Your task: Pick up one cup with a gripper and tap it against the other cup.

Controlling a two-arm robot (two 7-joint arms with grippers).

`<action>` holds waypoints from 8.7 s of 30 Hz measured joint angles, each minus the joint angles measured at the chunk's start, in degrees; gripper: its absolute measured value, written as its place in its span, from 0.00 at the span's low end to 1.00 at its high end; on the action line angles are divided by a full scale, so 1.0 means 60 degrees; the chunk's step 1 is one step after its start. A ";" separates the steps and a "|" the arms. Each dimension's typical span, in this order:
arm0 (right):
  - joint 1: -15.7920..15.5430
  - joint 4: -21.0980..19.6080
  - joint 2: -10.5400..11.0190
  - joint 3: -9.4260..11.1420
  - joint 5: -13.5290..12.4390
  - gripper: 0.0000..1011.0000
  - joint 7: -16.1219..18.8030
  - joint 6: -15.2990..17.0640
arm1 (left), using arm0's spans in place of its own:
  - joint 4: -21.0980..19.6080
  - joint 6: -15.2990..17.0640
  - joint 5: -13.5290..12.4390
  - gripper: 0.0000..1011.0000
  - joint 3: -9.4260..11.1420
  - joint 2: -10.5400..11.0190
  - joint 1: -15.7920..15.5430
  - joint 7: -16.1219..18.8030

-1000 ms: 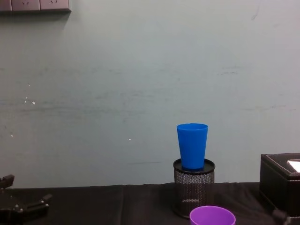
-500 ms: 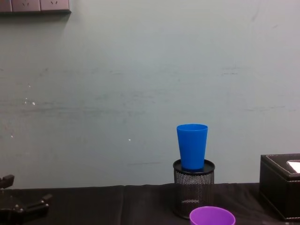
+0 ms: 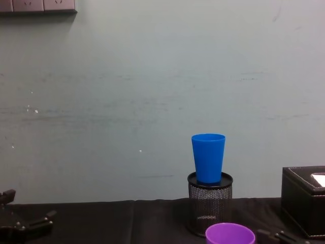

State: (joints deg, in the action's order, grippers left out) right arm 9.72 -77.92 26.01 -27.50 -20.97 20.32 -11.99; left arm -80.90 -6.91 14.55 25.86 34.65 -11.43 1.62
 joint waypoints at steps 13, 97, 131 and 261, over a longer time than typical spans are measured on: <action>0.0638 0.0797 -0.0612 -0.0007 0.0344 0.99 0.0315 0.0092 | 0.0000 0.0000 0.0000 0.99 0.0001 0.0000 0.0000 0.0000; 0.1038 -0.1904 -0.0205 0.1061 -0.0318 0.75 0.0933 0.2827 | 0.0000 0.0000 0.0000 0.99 0.0000 0.0000 0.0001 0.0000; 0.1024 -0.1913 -0.0220 0.1088 -0.0324 0.75 0.0927 0.2754 | 0.0000 0.0000 0.0000 0.99 0.0000 -0.0001 0.0000 0.0000; 0.4157 0.3088 -0.2338 0.0953 0.0639 0.75 0.0852 0.1475 | 0.0000 0.0000 0.0000 0.99 0.0001 0.0000 0.0000 0.0000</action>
State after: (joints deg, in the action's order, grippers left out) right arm 34.66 -59.39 11.98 -21.78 -17.13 25.44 -3.14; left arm -80.90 -6.91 14.55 25.86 34.65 -11.43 1.62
